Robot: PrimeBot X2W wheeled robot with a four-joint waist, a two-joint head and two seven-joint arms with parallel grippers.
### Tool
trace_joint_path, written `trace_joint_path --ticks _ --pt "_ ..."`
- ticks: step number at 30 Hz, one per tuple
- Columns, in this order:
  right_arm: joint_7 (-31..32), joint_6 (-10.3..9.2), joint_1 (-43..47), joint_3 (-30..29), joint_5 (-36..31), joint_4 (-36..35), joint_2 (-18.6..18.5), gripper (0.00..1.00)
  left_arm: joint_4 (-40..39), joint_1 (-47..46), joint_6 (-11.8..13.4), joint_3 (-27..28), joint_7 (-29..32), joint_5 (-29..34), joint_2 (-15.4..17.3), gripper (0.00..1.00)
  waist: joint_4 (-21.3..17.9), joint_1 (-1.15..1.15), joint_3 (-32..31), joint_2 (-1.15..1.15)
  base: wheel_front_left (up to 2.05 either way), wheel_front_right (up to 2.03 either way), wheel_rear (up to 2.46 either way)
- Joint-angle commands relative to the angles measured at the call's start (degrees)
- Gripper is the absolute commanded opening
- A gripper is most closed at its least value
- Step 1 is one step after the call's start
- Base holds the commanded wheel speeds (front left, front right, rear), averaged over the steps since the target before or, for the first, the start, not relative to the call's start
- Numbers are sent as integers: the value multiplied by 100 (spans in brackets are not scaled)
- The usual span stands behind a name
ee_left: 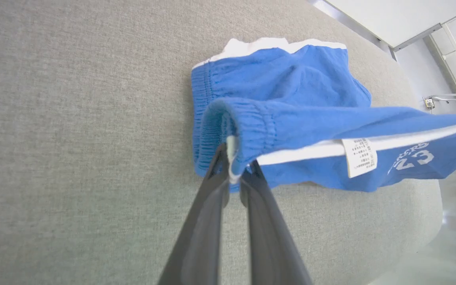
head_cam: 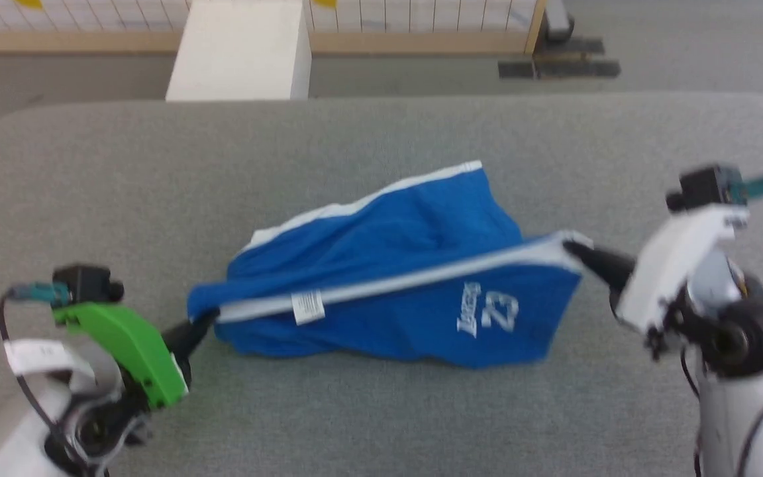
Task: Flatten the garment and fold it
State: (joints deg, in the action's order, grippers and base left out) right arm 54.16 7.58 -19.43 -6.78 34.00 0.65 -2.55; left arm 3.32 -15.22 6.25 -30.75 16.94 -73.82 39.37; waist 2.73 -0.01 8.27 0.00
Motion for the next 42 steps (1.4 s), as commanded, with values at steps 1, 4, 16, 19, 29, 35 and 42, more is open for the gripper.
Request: trace_joint_path --ticks 1,4,16,19,29,35,42 --pt "-169 -9 -349 -9 -223 238 -32 0 185 -261 -57 31 69 8 26 0 86 1 584 0 0 0 0" --pt "-461 -9 -966 39 -480 795 -32 0 447 -689 -219 37 206 -11 -72 0 181 1 913 0 0 0 0" --pt "-1707 -9 -2861 340 -1014 2990 -32 0 1568 -1907 -741 19 549 -36 -395 0 370 1 1671 0 0 0 0" --pt "-1953 -9 -3173 438 -1056 3496 -32 0 1759 -2061 -834 6 582 -44 -468 0 394 1 1750 0 0 0 0" --pt "-2867 -9 -3721 822 -948 4571 -32 100 2077 -2264 -1089 119 358 -135 -659 100 426 1 1663 0 0 0 0" --pt "-4082 -9 -3800 790 -975 4688 -32 100 1907 -2177 -1209 461 -869 262 -566 100 370 1 1229 0 0 0 0" --pt "-4587 -9 -3226 783 -1907 4882 -32 100 1509 -1371 -782 468 -3140 2304 -386 100 311 1 539 0 0 0 0"
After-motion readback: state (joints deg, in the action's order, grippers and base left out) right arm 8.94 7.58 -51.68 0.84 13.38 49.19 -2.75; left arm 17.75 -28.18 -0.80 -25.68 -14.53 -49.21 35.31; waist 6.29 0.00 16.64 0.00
